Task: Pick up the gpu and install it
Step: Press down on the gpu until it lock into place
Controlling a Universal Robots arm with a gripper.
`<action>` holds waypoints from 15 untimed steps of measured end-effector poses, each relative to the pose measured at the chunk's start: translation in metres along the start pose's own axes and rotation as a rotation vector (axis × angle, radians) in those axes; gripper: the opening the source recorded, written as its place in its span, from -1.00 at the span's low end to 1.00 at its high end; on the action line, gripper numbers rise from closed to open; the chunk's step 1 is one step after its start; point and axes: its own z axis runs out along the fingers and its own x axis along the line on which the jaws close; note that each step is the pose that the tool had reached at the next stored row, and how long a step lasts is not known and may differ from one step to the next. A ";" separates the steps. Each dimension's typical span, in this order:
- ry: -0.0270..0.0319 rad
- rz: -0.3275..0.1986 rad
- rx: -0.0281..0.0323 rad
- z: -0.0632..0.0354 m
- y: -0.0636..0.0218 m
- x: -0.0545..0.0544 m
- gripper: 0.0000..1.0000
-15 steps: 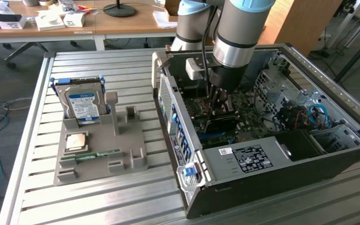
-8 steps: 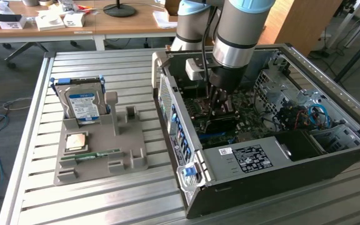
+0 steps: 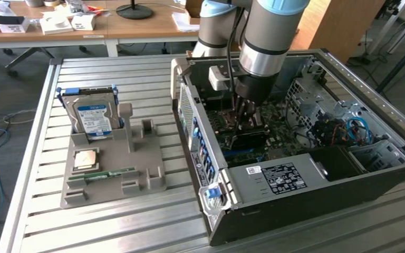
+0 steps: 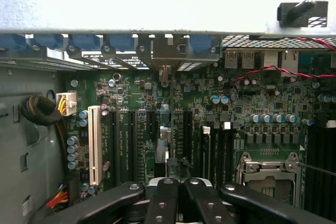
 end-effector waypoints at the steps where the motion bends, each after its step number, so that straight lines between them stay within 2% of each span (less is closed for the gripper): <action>1: 0.0000 0.000 0.0000 0.0000 0.0000 0.000 -0.79; 15: -0.0002 0.000 0.0001 0.0007 0.0000 0.000 -0.79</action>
